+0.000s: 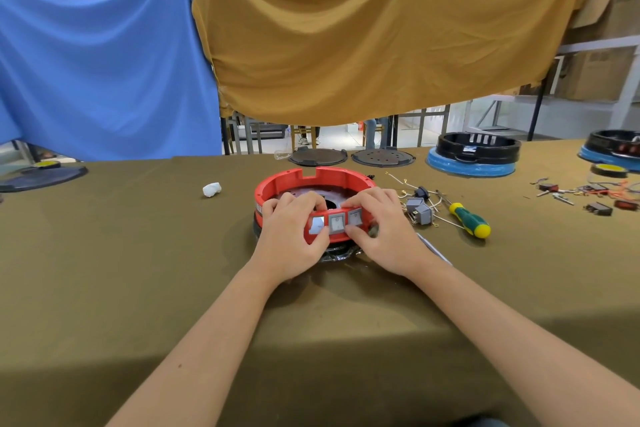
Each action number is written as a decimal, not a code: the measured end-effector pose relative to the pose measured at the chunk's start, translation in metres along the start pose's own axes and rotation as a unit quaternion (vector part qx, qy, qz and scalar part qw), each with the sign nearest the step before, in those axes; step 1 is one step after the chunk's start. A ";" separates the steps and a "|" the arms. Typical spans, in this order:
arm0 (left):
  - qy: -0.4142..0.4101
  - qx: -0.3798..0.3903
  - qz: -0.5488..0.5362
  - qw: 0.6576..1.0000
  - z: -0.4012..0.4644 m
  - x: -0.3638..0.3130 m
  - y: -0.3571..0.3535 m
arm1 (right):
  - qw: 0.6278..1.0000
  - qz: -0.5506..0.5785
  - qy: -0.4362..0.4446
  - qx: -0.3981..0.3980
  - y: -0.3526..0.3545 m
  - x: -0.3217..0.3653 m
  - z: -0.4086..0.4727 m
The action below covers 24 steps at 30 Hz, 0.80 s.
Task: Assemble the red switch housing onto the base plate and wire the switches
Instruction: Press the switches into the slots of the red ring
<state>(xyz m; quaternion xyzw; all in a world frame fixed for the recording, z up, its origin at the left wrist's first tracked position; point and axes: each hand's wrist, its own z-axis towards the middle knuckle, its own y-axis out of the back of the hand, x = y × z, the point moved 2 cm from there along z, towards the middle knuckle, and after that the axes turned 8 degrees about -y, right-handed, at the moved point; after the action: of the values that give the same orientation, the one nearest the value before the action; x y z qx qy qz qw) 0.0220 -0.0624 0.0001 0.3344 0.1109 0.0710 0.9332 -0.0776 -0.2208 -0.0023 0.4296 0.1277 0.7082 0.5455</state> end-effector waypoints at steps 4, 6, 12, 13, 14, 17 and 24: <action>0.010 -0.007 -0.012 1.000 0.000 0.001 -0.001 | 0.999 0.036 -0.013 0.002 0.000 0.000 0.000; 0.011 -0.015 -0.025 1.000 0.000 0.000 0.000 | 0.998 0.056 -0.025 0.000 -0.001 0.001 0.001; 0.011 -0.025 -0.004 1.000 0.003 -0.002 -0.002 | 0.999 0.029 -0.030 -0.021 -0.003 0.003 0.005; 0.011 -0.023 0.002 1.000 0.003 -0.003 -0.002 | 0.999 0.023 -0.028 -0.023 -0.003 0.003 0.005; 0.012 -0.021 0.005 1.000 0.004 -0.004 -0.003 | 0.999 0.018 -0.027 -0.025 -0.004 0.004 0.006; 0.013 -0.023 -0.002 1.000 0.003 -0.005 -0.002 | 0.999 0.003 -0.028 -0.037 -0.004 0.005 0.005; -0.002 -0.031 0.006 1.000 0.002 -0.006 0.001 | 0.999 0.008 -0.022 -0.045 -0.004 0.001 0.005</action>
<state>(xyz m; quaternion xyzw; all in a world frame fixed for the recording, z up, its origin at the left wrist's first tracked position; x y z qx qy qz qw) 0.0161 -0.0643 0.0027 0.3062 0.1043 0.0790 0.9429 -0.0708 -0.2195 -0.0013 0.4217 0.0802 0.7079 0.5608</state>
